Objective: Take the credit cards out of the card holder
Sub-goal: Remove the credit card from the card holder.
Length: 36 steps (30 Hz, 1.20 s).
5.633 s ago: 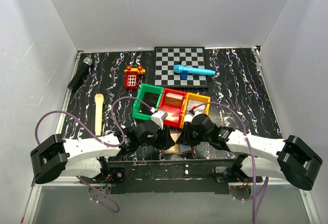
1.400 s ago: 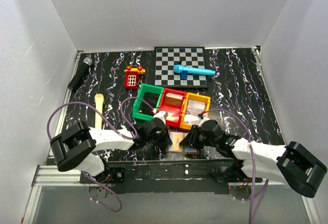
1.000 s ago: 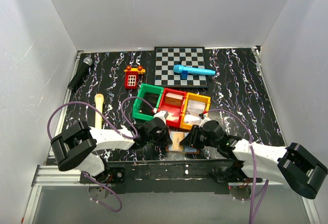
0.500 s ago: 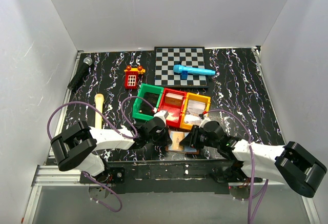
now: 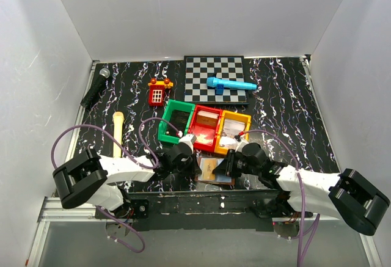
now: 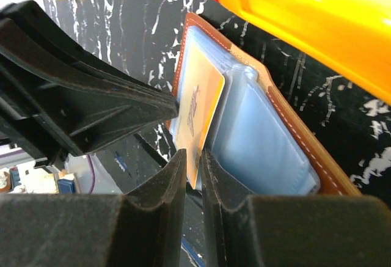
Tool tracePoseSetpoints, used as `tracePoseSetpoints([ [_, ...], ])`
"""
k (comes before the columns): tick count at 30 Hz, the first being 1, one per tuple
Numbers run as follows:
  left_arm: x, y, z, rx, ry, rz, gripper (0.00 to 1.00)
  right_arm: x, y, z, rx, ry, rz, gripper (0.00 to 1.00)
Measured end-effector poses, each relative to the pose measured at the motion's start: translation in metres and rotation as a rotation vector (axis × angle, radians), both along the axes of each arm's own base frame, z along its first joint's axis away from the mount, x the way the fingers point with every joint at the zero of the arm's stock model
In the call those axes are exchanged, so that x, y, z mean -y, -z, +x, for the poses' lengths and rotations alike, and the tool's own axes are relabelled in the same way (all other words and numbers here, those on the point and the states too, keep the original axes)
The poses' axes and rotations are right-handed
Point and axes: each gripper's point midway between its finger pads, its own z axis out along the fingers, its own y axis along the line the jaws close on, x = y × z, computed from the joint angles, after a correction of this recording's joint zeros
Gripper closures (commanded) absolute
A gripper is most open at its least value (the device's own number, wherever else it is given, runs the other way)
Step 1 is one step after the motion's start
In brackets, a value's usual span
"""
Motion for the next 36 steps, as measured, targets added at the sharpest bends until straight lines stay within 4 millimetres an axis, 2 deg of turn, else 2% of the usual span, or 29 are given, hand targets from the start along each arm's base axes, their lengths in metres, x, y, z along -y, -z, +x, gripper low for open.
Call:
tracePoseSetpoints([
  [4, -0.012, 0.002, -0.008, -0.011, 0.0, 0.02, 1.0, -0.006, -0.006, 0.001, 0.0, -0.016, 0.012, 0.77],
  [8, -0.022, 0.005, -0.014, -0.022, -0.001, 0.04, 0.95, -0.007, -0.005, -0.001, -0.011, -0.025, 0.006, 0.77],
  [19, -0.036, -0.003, -0.019, -0.012, -0.006, 0.06, 0.87, -0.01, -0.005, -0.001, -0.023, -0.037, 0.004, 0.76],
  [23, -0.038, -0.011, -0.017, 0.013, -0.011, 0.05, 0.86, -0.012, -0.007, -0.001, -0.021, -0.041, 0.008, 0.76],
  [28, -0.039, -0.013, -0.015, 0.027, -0.01, 0.062, 0.85, -0.014, -0.006, -0.002, -0.029, -0.05, 0.008, 0.7],
  [36, -0.031, -0.023, -0.008, 0.066, 0.002, 0.038, 0.86, -0.015, -0.004, -0.003, -0.04, -0.055, -0.001, 0.63],
])
